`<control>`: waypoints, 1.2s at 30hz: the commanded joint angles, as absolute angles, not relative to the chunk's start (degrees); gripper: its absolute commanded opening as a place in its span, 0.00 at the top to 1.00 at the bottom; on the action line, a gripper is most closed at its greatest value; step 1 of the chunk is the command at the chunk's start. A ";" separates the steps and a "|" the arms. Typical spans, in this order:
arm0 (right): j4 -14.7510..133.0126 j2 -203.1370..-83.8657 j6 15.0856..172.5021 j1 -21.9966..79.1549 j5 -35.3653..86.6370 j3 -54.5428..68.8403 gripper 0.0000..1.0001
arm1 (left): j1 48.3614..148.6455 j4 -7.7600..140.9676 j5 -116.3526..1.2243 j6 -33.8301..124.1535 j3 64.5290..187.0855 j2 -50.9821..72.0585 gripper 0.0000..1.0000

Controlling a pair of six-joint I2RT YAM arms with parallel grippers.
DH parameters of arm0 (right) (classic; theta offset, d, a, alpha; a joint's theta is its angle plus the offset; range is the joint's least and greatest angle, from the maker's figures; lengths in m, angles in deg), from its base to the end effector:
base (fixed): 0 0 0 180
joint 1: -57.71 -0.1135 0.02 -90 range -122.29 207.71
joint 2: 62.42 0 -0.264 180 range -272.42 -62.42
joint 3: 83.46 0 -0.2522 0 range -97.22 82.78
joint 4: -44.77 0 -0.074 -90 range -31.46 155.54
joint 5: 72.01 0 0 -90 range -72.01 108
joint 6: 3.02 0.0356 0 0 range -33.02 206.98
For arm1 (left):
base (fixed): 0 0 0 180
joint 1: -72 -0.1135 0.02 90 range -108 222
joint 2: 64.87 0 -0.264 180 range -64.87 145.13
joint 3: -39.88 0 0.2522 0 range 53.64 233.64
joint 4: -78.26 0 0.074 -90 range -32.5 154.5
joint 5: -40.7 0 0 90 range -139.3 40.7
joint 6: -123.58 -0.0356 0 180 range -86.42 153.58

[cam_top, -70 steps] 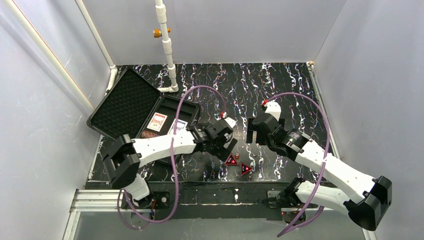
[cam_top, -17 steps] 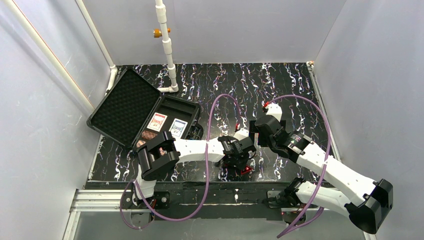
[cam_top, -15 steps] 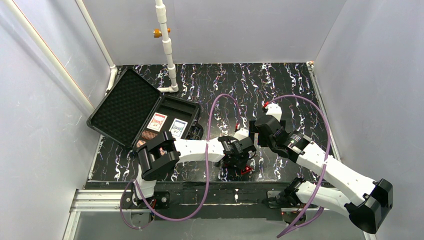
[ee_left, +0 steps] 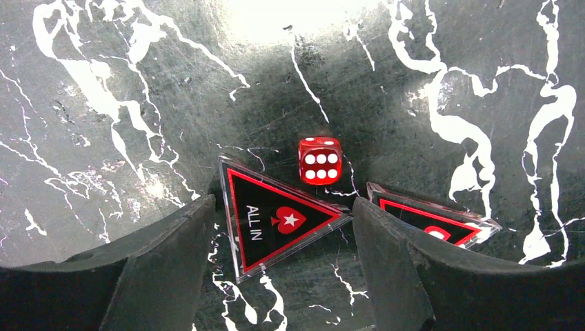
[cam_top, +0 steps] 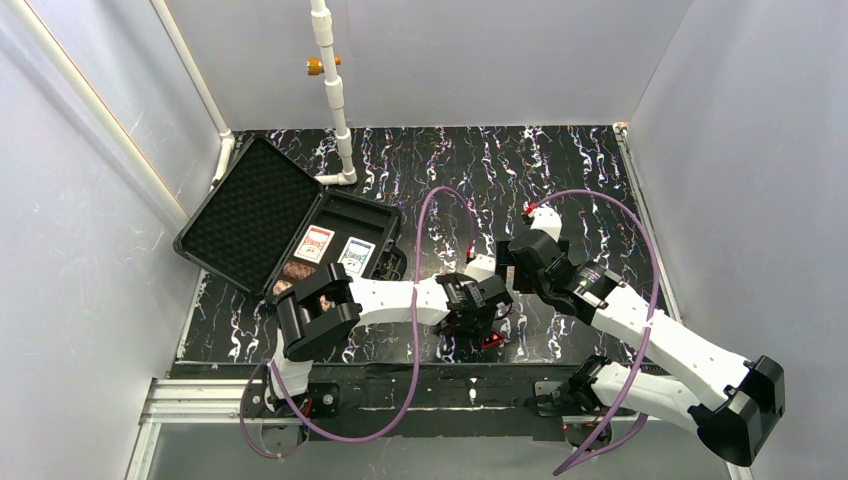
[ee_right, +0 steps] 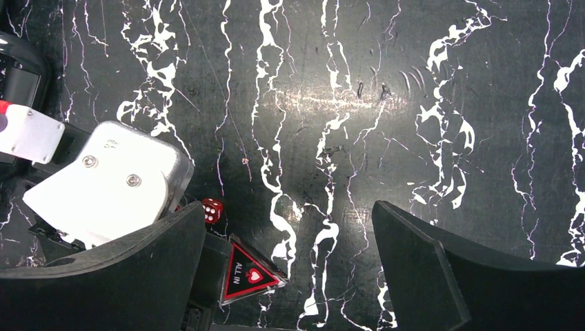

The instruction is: Pack up texas hold em set

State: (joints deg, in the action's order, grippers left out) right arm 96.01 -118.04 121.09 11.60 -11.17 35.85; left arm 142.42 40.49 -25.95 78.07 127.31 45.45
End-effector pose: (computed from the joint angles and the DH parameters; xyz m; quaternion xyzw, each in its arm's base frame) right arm 0.1476 0.1284 0.2779 -0.0004 0.9028 0.0541 0.4267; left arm 0.1461 -0.3686 0.1700 0.1626 0.9347 -0.1038 0.2984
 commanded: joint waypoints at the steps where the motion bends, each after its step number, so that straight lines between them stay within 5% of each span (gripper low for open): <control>1: 92.89 -117.35 121.34 11.12 -8.90 35.76 0.02 | 141.54 35.26 -23.74 81.54 125.34 48.02 0.31; 11: 92.99 -117.01 121.50 11.12 -8.81 35.93 0.02 | 141.59 32.86 -24.23 85.22 124.90 48.59 0.33; 18: 93.02 -116.66 121.61 11.12 -8.68 36.03 0.02 | 141.61 32.86 -25.10 83.65 125.08 48.45 0.57; 36: 89.12 -116.73 119.42 11.12 -5.18 36.12 0.02 | 142.71 29.23 -25.61 78.51 122.92 36.18 0.63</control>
State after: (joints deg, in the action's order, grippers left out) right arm 93.54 -117.99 120.93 11.51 -7.68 36.63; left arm 142.79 34.81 -26.52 80.43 124.77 42.22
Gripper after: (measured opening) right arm 0.983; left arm 0.579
